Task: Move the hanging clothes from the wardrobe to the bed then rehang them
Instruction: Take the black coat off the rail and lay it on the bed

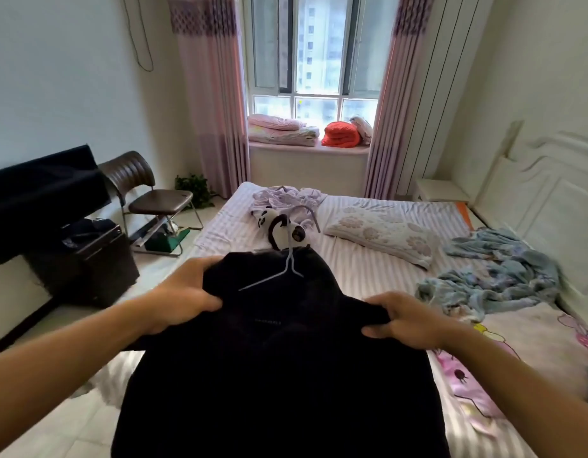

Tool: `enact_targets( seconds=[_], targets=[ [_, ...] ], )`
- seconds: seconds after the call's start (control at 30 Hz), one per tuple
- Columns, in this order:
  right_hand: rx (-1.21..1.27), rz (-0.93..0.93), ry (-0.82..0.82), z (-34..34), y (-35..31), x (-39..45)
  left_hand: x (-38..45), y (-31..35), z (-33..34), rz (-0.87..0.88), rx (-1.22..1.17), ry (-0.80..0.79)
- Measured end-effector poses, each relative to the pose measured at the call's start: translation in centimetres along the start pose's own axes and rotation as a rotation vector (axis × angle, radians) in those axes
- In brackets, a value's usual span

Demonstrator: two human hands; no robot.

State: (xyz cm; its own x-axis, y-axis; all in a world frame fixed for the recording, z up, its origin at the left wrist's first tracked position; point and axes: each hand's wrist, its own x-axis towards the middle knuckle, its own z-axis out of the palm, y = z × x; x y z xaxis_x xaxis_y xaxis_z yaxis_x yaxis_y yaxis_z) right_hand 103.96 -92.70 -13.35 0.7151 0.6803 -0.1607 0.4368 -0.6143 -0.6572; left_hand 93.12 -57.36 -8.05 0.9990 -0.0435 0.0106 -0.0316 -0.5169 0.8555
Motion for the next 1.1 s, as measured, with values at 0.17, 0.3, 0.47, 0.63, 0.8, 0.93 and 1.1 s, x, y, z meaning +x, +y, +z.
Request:
enact_targets(
  seconds=[0.17,0.3,0.47,0.63,0.8,0.93,1.1],
  targets=[
    [-0.144,0.176,-0.014,1.0,3.2,3.9,7.0,-6.8,2.5,-0.01,-0.017,-0.043],
    [-0.173,0.318,0.003,1.3,7.1,8.1,13.1,-11.1,4.6,0.013,0.013,-0.017],
    [-0.19,0.393,0.072,0.2,12.8,15.3,22.3,-14.9,7.9,-0.015,0.092,0.078],
    [-0.125,0.429,0.04,0.9,19.7,23.3,30.3,-21.2,11.4,-0.174,0.141,0.158],
    [-0.068,0.493,0.137,3.7,27.6,31.3,37.5,-28.7,15.5,-0.271,0.191,0.271],
    [0.039,0.529,0.26,6.4,32.7,36.6,40.0,-33.9,18.6,-0.346,0.278,0.418],
    [-0.122,0.595,0.215,10.7,37.4,40.9,36.5,-39.6,23.0,-0.475,0.572,0.263]
  ],
)
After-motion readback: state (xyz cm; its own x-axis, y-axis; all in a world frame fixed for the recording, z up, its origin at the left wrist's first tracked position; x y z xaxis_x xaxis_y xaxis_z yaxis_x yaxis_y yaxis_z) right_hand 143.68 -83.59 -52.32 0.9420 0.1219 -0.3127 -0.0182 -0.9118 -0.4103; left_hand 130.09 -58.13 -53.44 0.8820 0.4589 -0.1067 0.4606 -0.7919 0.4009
